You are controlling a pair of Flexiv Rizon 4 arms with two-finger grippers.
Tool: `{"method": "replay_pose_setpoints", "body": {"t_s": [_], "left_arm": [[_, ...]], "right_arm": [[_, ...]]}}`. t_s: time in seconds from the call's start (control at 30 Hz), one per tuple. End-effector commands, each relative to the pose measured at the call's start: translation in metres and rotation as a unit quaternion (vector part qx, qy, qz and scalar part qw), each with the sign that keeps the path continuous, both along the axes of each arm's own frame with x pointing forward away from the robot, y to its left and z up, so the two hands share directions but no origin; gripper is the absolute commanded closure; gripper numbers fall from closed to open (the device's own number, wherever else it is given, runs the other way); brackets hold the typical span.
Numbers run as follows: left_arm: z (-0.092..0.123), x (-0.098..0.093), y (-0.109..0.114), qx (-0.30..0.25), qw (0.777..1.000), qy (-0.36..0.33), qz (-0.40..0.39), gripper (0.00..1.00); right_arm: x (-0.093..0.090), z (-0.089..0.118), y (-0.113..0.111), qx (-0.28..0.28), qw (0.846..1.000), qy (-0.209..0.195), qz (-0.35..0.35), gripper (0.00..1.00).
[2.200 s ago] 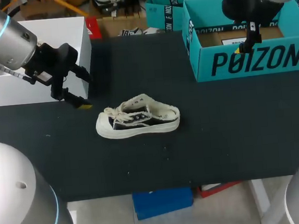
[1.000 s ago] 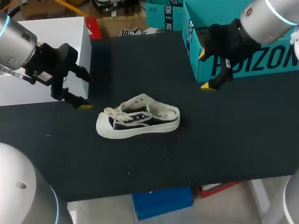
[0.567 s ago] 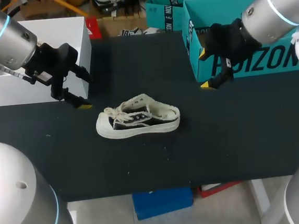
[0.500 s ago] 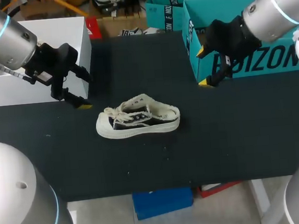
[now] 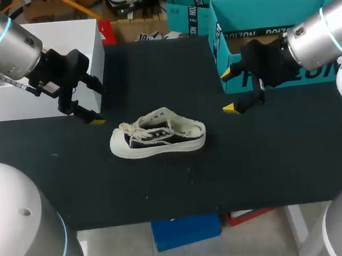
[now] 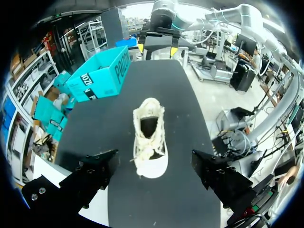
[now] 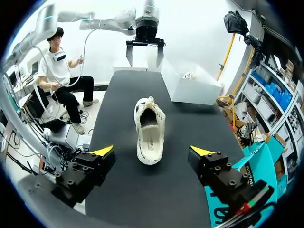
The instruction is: Take the shoe out of the shoebox, open the shoe tongue, remove and reinsert the insole, then place the shoe into the shoebox
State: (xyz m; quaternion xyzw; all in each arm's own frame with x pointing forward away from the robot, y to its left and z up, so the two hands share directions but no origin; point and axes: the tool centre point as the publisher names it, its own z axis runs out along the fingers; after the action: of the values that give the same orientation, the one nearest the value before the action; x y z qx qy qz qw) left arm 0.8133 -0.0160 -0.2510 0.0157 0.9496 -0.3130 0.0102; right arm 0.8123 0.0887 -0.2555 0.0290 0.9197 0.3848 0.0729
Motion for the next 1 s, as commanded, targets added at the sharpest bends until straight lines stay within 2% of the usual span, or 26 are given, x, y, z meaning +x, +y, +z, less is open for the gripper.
{"method": "replay_pose_setpoints", "body": {"t_s": [0.03, 0.23, 0.3, 0.43, 1.0], "left_arm": [[-0.001, 0.000, 0.000, -0.001, 1.000, -0.002, 0.000, 0.00], [-0.001, 0.000, 0.000, -0.001, 1.000, -0.002, 0.000, 0.00], [-0.001, 0.000, 0.000, -0.001, 1.000, -0.002, 0.000, 0.00], [-0.001, 0.000, 0.000, -0.001, 1.000, -0.002, 0.000, 0.00], [-0.001, 0.000, 0.000, -0.001, 1.000, -0.002, 0.000, 0.00]], "right_arm": [[-0.001, -0.016, 0.011, 0.026, 1.000, -0.002, 0.002, 0.00], [-0.003, -0.042, 0.025, 0.031, 0.999, 0.006, 0.009, 0.00], [-0.003, -0.053, 0.029, 0.007, 1.000, 0.012, 0.017, 0.00], [-0.002, -0.073, 0.039, 0.002, 0.999, 0.015, 0.028, 0.00], [0.020, -0.123, 0.057, 0.046, 0.997, 0.022, 0.051, 0.00]]}}
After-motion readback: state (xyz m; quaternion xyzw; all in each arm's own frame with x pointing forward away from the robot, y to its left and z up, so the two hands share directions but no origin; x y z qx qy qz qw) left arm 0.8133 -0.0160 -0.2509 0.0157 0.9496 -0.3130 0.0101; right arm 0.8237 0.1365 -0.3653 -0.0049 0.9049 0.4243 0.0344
